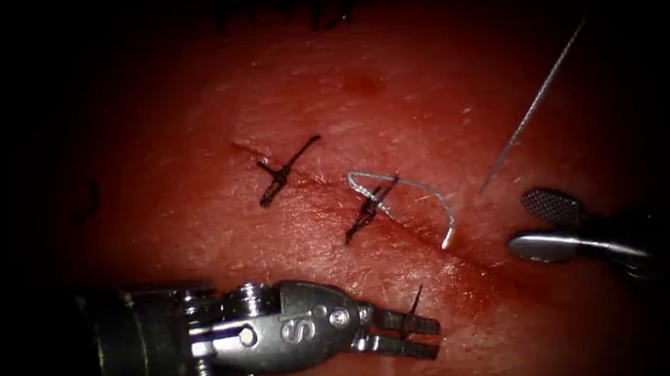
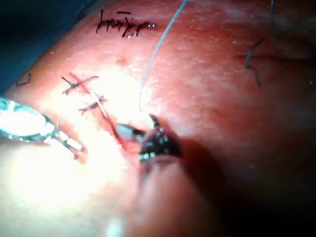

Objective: Wound Closure
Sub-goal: Left end-effector pulls needle through skin and pulls suture taut

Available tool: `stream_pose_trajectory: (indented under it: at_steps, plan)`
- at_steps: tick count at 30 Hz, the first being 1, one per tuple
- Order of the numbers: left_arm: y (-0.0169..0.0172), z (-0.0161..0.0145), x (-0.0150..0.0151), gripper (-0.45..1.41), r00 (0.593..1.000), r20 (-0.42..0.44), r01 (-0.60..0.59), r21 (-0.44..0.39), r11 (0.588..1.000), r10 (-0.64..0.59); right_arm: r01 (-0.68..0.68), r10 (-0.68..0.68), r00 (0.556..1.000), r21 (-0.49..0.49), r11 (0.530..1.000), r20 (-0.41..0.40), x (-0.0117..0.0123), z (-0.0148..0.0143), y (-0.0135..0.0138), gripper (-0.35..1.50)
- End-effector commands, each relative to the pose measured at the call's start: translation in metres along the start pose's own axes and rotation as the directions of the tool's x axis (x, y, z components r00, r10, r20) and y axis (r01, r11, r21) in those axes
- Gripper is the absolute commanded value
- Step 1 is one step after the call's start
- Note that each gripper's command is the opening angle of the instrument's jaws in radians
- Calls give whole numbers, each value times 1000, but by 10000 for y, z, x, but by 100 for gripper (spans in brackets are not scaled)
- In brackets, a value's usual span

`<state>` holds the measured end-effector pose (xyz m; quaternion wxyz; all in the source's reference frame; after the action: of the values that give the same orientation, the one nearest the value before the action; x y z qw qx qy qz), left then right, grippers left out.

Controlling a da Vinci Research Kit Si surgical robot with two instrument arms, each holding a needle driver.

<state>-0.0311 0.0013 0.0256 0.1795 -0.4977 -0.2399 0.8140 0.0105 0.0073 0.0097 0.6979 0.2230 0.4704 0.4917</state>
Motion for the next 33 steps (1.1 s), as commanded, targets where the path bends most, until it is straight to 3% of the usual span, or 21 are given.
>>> stream_pose_trajectory:
  at_steps: [1, 9, 11, 13, 18, 20, 33]
  plan:
    - [-4, 6, 0, -45, 999, 3, 36, -5, 999, -36, -1, 1, 1000, 3, 1000, 2, -6, 6, -1, 116]
    - [-6, -4, 21, -45, 974, 16, 227, -122, 966, -227, -1, 1, 1000, 3, 1000, 2, -7, 5, -1, 110]
    - [-1, -8, 27, -45, 926, 43, 376, -200, 905, -375, -1, 1, 1000, 4, 1000, 2, -7, 5, -2, 108]
    - [5, -11, 33, -45, 906, 51, 417, -280, 864, -421, 5, -5, 1000, 4, 1000, 2, -7, 5, -2, 108]
    - [13, -18, 47, -45, 861, 71, 491, -377, 785, -504, 0, 0, 1000, 5, 1000, 2, -8, 5, -3, 105]
    - [16, -24, 56, -45, 811, 120, 566, -411, 715, -573, -6, 6, 1000, 5, 1000, 3, -9, 5, -3, 101]
    - [21, -52, 93, -45, 673, 215, 710, -455, 537, -708, -43, 43, 999, 13, 999, 6, -14, 5, -5, 91]
